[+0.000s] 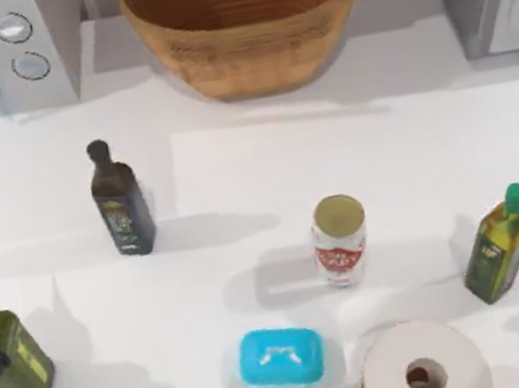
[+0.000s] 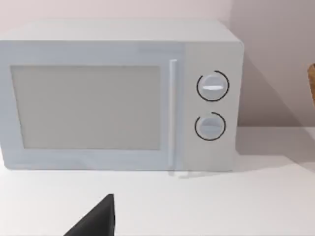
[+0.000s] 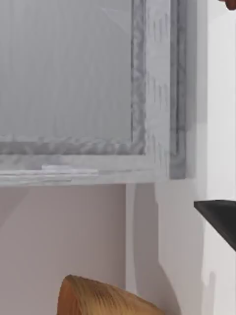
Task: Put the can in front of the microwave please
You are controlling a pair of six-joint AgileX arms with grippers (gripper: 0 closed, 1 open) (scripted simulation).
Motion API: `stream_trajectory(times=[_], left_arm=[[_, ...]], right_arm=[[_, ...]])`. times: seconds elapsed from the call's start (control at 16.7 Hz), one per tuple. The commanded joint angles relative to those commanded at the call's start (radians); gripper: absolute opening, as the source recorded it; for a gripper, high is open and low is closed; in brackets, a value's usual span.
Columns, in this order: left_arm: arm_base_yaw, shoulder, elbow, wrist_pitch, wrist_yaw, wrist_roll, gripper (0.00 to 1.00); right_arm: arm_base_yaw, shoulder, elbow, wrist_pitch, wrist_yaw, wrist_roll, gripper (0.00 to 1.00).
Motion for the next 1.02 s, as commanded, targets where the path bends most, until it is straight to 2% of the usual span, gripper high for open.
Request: stream_trajectory(times=[0.24, 0.48, 0.72, 1.02], left_arm=[[-0.017, 0.03, 0.03, -0.024, 0.002, 0.0, 1.0], [-0.103, 0.214, 0.216, -0.159, 0.007, 0.0, 1.0], [-0.234, 0.563, 0.559, -0.381, 0.008, -0.002, 1.0], [-0.426, 1.158, 1.09, -0.724, 0.009, -0.008, 1.0]], right_arm=[[0.0, 0.0, 0.0, 0.0, 0.0, 0.0, 1.0], [0.0, 0.0, 0.0, 0.0, 0.0, 0.0, 1.0], [0.0, 0.0, 0.0, 0.0, 0.0, 0.0, 1.0], [0.0, 0.0, 0.0, 0.0, 0.0, 0.0, 1.0]])
